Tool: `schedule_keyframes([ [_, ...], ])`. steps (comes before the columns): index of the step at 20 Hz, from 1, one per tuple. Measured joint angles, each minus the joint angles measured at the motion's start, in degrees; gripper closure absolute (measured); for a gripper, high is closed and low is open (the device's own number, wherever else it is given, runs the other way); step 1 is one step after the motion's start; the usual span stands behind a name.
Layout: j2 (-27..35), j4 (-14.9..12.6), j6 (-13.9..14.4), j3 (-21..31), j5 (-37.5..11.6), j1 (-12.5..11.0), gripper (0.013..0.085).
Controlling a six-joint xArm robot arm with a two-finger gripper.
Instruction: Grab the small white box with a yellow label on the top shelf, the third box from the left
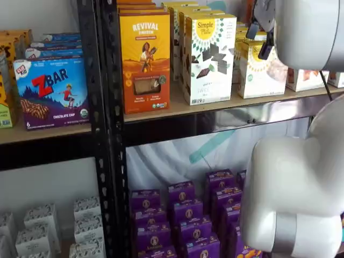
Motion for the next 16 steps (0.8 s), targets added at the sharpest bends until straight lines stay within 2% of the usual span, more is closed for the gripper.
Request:
schedule_keyframes([
  [4, 0.5, -0.4, 0.1, -0.3, -0.2, 0.3, 0.013],
  [16, 3.3, -7.0, 2.3, -3.7, 3.8, 3.2, 0.013],
])
